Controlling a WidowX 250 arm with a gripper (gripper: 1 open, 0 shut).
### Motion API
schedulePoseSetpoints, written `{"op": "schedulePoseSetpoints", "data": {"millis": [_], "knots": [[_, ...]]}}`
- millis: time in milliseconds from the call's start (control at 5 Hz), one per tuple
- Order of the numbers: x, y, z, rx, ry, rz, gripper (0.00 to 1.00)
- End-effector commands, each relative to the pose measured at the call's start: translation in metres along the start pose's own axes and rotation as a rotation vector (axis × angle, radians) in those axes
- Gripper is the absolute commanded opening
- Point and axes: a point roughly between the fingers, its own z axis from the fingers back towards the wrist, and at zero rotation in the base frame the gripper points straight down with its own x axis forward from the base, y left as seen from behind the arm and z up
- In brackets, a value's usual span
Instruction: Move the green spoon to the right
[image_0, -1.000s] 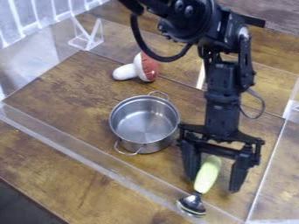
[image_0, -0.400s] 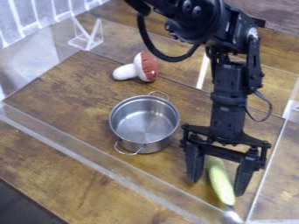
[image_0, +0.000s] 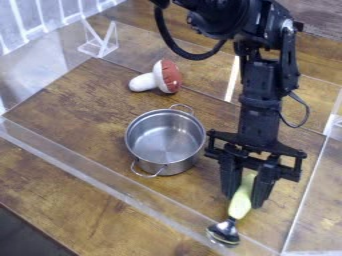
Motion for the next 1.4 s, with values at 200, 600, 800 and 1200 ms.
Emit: {"op": "schedulePoseSetpoints", "data": {"millis": [200,600,800,1200], "knots": [[-0.007,-0.001,0.014,-0.002,-0.093,-0.06,1.0],[-0.014,0.037,0.024,0.01,-0.122,-0.089,1.0],[-0.01,0.032,0.051,0.034,-0.205,-0.063,1.0],[0.003,0.022,0.041,0.027,-0.25,-0.011,1.0]]}}
